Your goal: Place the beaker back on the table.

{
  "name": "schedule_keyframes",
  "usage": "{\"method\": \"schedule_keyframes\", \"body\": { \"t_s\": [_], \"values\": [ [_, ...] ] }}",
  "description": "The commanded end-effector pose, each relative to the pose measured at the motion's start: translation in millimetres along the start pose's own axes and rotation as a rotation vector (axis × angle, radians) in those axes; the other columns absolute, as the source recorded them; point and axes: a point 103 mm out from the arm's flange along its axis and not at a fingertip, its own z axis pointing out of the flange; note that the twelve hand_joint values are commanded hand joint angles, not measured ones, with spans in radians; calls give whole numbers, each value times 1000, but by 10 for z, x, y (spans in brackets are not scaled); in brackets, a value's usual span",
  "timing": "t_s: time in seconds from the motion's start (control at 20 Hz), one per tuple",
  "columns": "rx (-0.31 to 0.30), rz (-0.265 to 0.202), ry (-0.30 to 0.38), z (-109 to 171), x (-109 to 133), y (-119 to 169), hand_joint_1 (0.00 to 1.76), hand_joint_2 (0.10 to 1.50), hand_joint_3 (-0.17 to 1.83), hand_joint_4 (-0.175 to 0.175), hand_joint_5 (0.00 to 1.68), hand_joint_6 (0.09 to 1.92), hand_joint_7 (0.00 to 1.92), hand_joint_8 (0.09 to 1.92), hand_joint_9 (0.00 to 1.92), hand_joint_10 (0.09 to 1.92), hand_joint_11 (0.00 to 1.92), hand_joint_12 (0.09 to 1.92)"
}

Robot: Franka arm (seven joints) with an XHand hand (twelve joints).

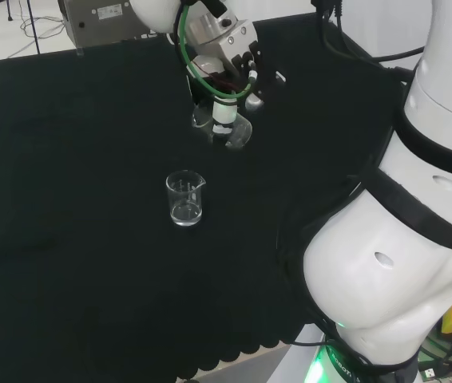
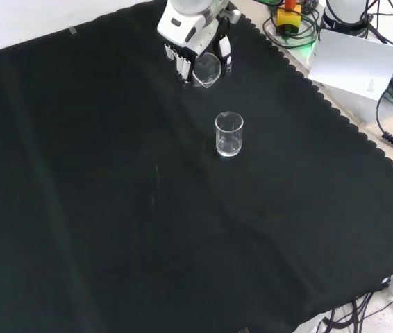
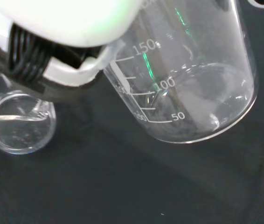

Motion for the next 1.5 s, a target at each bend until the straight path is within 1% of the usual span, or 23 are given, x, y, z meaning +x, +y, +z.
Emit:
{"method": "schedule_keyframes", "body": {
  "t_s": [0.05, 0.15, 0.3, 0.45, 0.65, 0.75, 1.05, 1.15, 1.3, 1.5],
  "values": [
    [-111, -42, 163, 260, -126, 135, 1311, 480, 1013, -175, 1227, 909, 1286, 881, 1628, 606, 1394, 769],
    [-134, -46, 196, 286, -140, 164, 1311, 481, 1012, -175, 1227, 909, 1286, 880, 1628, 605, 1394, 768],
    [-157, -46, 215, 299, -141, 233, 1311, 483, 1010, -175, 1226, 909, 1285, 880, 1628, 605, 1393, 768],
    [-196, -39, 240, 319, -158, 309, 1311, 484, 1007, -175, 1226, 909, 1284, 880, 1627, 604, 1392, 766],
    [-248, -38, 302, 404, -192, 452, 1311, 486, 1005, -175, 1225, 909, 1283, 880, 1627, 603, 1391, 766],
    [-256, -45, 337, 457, -186, 543, 1310, 487, 1004, -175, 1224, 909, 1282, 881, 1624, 601, 1385, 763],
    [-267, -59, 393, 576, -192, 767, 1310, 492, 996, -175, 1221, 910, 1279, 881, 1618, 598, 1376, 760],
    [-278, -63, 411, 613, -195, 819, 1310, 494, 994, -175, 1220, 910, 1278, 882, 1617, 597, 1374, 759],
    [-293, -70, 427, 640, -174, 886, 1309, 502, 981, -175, 1215, 912, 1273, 883, 1614, 596, 1371, 758],
    [-330, -67, 449, 672, -152, 956, 1309, 507, 974, -175, 1213, 912, 1271, 884, 1610, 594, 1367, 758]
  ]
}}
